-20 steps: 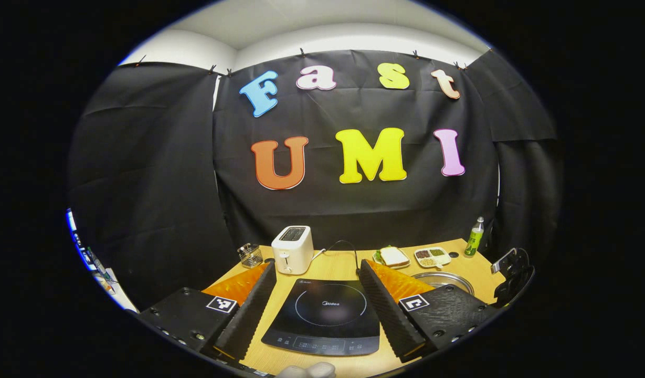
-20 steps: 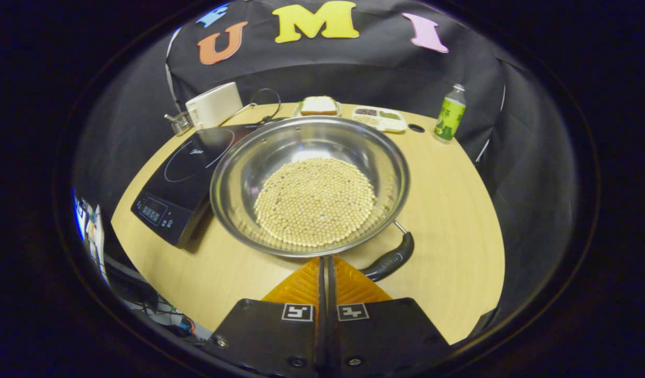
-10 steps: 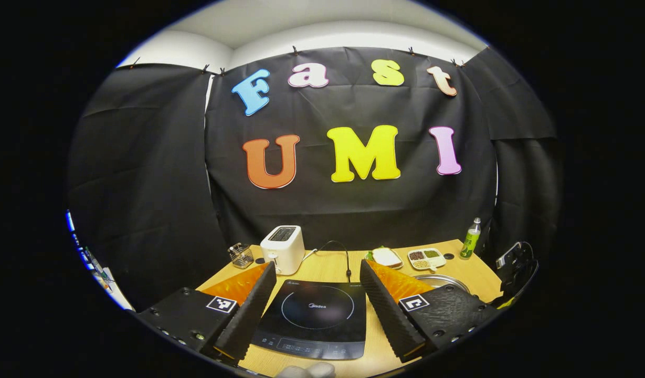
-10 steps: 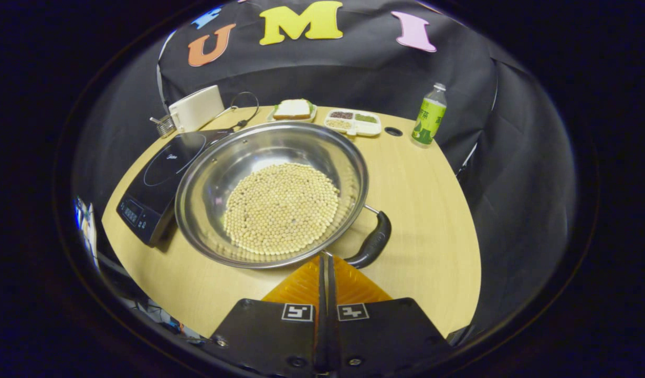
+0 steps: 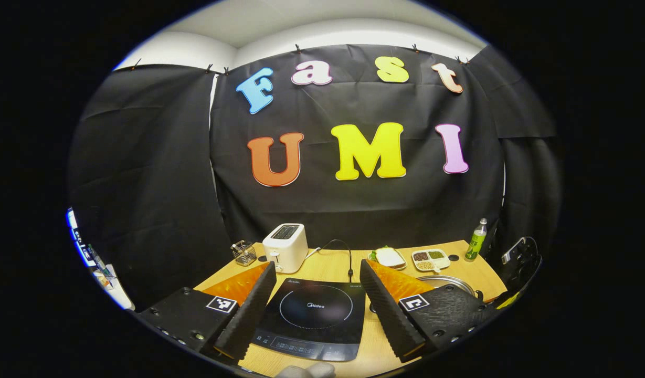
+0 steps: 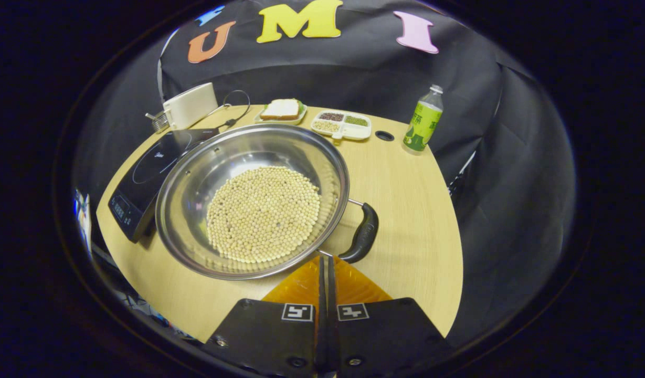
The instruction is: First push the handle of the pot to place it horizontally, then grasp the pot with both hands and set it on the induction cooktop.
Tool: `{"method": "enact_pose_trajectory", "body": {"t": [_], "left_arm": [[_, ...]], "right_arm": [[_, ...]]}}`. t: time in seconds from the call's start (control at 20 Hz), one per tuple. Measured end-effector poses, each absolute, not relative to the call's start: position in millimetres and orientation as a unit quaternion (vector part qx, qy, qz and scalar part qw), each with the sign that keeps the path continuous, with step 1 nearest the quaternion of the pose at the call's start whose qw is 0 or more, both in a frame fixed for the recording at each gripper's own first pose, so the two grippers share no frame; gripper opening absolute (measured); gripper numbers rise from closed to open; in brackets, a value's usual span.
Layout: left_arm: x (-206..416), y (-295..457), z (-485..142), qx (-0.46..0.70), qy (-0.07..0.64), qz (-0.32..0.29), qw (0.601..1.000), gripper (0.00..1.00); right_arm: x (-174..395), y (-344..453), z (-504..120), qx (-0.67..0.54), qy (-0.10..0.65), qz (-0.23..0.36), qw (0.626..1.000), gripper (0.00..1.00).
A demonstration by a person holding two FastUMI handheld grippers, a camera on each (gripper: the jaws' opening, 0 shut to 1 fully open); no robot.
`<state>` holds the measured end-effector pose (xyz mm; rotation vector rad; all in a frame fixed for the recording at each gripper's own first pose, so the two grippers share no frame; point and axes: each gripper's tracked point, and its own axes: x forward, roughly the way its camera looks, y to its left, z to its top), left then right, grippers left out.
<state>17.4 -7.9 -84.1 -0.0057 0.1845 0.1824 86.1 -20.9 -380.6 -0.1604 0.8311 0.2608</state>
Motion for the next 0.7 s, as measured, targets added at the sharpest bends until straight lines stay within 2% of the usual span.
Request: {"method": "enact_pose_trajectory", "body": {"t": [0.4, 0.7], "left_arm": [[19, -12, -92, -0.001, 0.100, 0.111, 0.989, 0.96], [30, -27, -97, -0.005, 0.094, 0.097, 0.991, 0.96]], "right_arm": [[112, -34, -378, -0.099, 0.396, 0.135, 0.903, 0.04], [111, -41, -376, -0.093, 0.383, 0.136, 0.909, 0.04]]}}
